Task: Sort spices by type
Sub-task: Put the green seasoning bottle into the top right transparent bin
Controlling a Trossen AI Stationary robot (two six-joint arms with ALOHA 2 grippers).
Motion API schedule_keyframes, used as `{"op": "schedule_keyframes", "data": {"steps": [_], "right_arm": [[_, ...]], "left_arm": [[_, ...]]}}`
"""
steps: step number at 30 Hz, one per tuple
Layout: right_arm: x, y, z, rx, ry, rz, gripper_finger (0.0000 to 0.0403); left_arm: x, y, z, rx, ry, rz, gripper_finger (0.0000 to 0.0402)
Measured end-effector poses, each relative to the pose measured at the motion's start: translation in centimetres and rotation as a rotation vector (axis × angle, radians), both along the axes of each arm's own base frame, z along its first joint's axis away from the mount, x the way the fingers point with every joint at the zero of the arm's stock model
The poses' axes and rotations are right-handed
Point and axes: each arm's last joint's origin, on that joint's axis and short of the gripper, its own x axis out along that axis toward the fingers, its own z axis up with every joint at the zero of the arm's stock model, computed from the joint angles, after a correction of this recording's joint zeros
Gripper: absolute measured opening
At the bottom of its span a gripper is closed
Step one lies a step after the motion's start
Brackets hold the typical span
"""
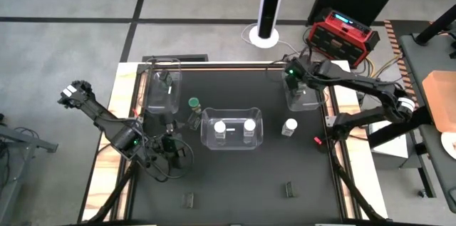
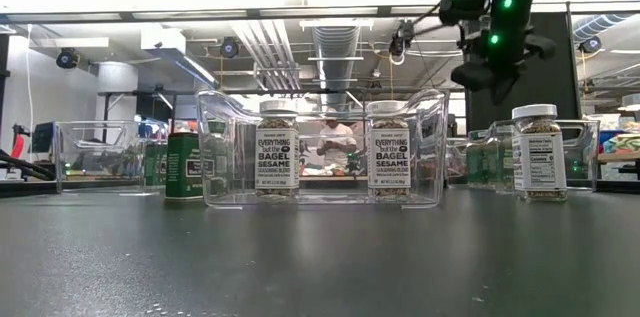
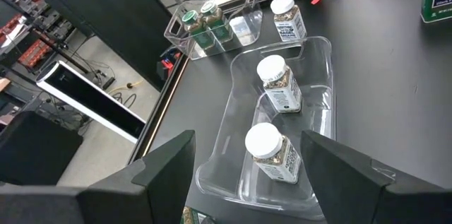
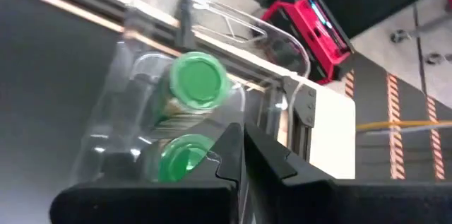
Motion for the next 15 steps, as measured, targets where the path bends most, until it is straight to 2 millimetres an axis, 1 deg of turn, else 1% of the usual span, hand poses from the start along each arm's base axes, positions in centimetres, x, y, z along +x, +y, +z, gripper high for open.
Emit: {"op": "schedule_keyframes", "data": {"steps": [4, 9, 15], "right_arm": [[-0.3, -1.6, -1.1, -0.006, 0.012, -0.056, 0.0009], [0.0, -3.2, -2.8, 0.008, 0.04, -0.081, 0.0009], [0.7, -4.0, -4.4, 0.054, 0.102, -0.076, 0.0009]], "left_arm": [[0.0, 0.0, 0.0, -0.003, -0.001, 0.001, 0.0241], [0.0, 0.0, 0.0, -0.003, -0.002, 0.001, 0.0241], [0.0, 0.0, 0.0, -0.003, -0.002, 0.002, 0.0241]]}}
